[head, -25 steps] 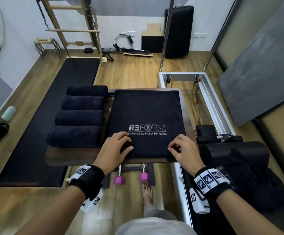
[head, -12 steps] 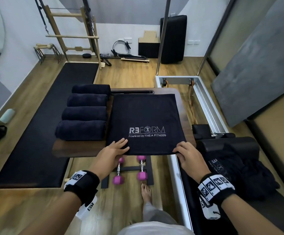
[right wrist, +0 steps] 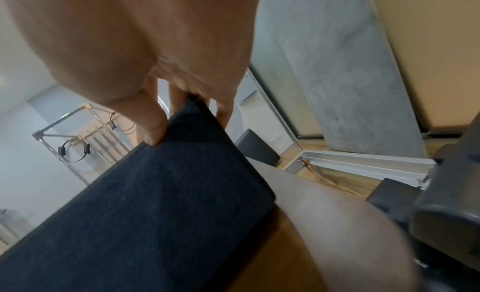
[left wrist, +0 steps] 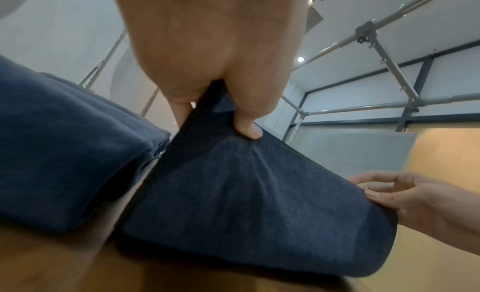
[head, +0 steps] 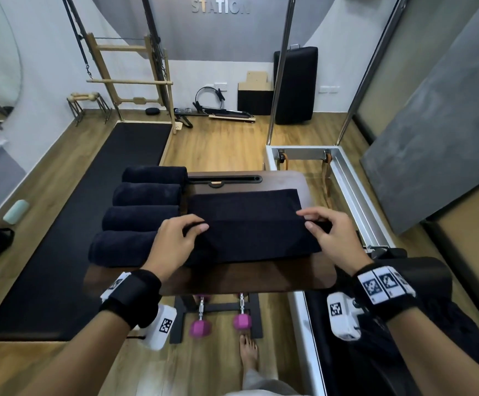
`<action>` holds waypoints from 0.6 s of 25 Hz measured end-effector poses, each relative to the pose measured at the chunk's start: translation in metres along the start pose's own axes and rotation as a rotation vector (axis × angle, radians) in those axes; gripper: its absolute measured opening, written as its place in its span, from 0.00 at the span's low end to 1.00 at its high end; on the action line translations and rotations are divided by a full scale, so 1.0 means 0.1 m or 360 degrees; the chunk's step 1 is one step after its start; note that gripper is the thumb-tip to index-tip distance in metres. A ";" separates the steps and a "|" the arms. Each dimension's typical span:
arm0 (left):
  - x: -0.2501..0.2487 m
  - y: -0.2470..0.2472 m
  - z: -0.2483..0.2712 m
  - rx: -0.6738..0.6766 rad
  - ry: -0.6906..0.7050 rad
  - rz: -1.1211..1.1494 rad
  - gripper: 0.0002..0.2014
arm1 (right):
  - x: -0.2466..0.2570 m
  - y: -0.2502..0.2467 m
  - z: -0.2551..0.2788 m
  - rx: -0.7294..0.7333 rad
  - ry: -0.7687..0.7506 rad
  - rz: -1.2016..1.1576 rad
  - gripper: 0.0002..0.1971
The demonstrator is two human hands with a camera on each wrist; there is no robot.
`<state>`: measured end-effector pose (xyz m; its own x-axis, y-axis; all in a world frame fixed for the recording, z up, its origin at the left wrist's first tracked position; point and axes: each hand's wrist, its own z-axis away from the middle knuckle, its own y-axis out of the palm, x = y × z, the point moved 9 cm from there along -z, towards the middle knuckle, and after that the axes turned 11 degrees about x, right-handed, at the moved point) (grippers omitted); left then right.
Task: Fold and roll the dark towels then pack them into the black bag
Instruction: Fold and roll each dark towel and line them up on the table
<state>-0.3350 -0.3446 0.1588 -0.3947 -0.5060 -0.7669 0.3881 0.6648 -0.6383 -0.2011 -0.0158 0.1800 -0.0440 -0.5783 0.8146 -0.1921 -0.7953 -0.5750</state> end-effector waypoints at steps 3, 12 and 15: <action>0.07 -0.11 -0.43 -0.0086 -0.0082 -0.0128 0.07 | -0.03 -0.09 -0.60 -0.0055 0.0055 -0.0053 0.15; 0.51 0.14 -1.44 0.0104 -0.0559 -0.0322 0.10 | -0.74 0.15 -1.77 0.0032 0.0398 -0.0074 0.10; 0.35 0.25 -1.49 0.0067 -0.0393 -0.0533 0.14 | -0.89 0.12 -1.84 -0.0041 0.0419 0.0016 0.09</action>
<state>-0.4634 -0.2642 0.1259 -0.2954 -0.8102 -0.5063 0.3080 0.4208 -0.8532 -0.3795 0.0601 0.1147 -0.2991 -0.5164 0.8024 -0.2151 -0.7828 -0.5840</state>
